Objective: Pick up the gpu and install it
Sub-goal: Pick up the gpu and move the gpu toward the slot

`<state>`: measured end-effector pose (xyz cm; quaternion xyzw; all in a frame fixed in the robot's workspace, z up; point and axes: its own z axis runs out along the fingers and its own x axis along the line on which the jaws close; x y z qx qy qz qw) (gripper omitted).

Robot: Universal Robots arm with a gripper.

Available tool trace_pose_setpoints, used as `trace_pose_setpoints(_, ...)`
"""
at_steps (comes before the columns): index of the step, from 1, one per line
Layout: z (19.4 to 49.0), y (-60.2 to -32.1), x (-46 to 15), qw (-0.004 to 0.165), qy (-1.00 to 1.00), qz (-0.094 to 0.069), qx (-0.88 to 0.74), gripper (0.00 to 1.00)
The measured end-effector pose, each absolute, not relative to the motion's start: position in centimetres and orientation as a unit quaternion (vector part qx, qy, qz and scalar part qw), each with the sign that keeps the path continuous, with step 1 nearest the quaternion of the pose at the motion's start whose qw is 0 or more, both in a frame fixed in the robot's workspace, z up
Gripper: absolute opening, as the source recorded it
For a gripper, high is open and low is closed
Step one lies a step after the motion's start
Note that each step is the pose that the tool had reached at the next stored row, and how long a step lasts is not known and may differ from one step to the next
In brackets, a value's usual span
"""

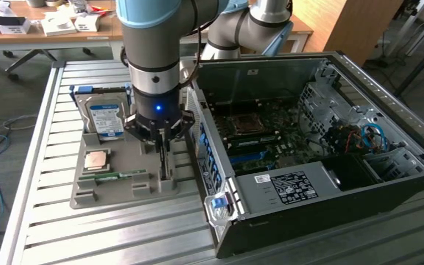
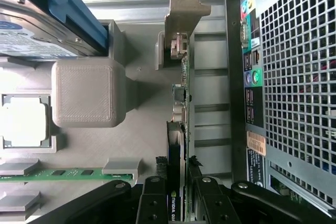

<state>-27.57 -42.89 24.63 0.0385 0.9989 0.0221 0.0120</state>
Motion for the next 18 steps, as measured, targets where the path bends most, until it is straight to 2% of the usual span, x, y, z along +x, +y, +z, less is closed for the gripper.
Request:
trace_pose_setpoints(9, 27.2, -42.9, -27.6, 0.012, 0.999, 0.022, 0.038, 0.26)
trace_pose_setpoints(18, 31.1, -42.9, -27.6, 0.012, 0.999, 0.022, 0.038, 0.26)
